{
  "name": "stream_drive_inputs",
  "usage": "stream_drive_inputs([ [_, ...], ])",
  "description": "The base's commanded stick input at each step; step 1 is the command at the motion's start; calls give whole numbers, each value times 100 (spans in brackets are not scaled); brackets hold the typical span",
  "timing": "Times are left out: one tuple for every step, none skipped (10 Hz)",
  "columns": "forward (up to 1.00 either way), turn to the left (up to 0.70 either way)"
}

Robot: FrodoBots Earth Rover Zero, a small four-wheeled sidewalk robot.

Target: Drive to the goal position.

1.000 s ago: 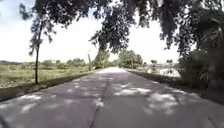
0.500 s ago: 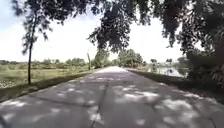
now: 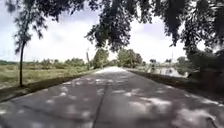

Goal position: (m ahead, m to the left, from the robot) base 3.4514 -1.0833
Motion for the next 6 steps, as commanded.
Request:
stream_drive_inputs([
  [70, 0],
  [70, 0],
  [70, 0],
  [70, 0],
  [70, 0],
  [70, 0],
])
